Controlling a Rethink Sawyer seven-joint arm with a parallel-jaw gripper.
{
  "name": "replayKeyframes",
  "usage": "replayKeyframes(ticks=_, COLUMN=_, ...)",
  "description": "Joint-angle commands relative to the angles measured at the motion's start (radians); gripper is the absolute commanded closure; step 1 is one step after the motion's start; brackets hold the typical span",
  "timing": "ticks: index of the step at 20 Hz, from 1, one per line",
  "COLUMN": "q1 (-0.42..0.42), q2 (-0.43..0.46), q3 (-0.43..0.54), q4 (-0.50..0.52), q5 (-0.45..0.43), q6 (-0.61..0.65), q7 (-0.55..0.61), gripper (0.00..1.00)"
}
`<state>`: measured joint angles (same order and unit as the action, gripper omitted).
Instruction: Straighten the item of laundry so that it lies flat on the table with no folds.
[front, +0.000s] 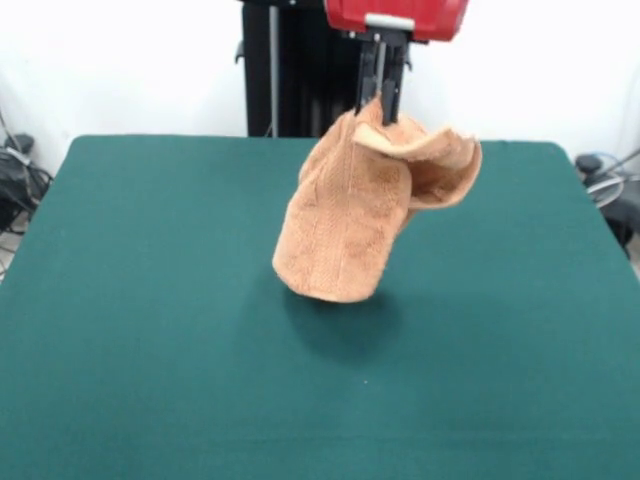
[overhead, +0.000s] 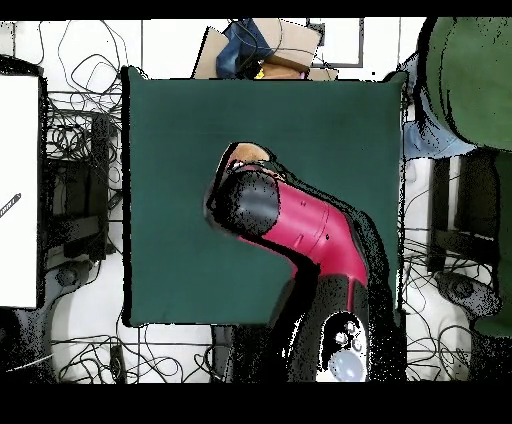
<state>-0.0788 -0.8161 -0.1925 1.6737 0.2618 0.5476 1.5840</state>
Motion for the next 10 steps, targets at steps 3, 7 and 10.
replayKeyframes(ticks=3, q1=-0.033, q2=0.135, q3=0.038, q4=-0.207, q5=0.023, q6=0.104, q7=0.215, gripper=1.00)
replayKeyframes(ticks=7, q1=-0.027, q2=0.190, q3=0.021, q4=-0.299, q5=0.029, q6=0.145, q7=0.247, gripper=1.00)
replayKeyframes(ticks=10, q1=-0.019, q2=0.230, q3=0.003, q4=-0.374, q5=0.032, q6=0.185, q7=0.274, gripper=1.00)
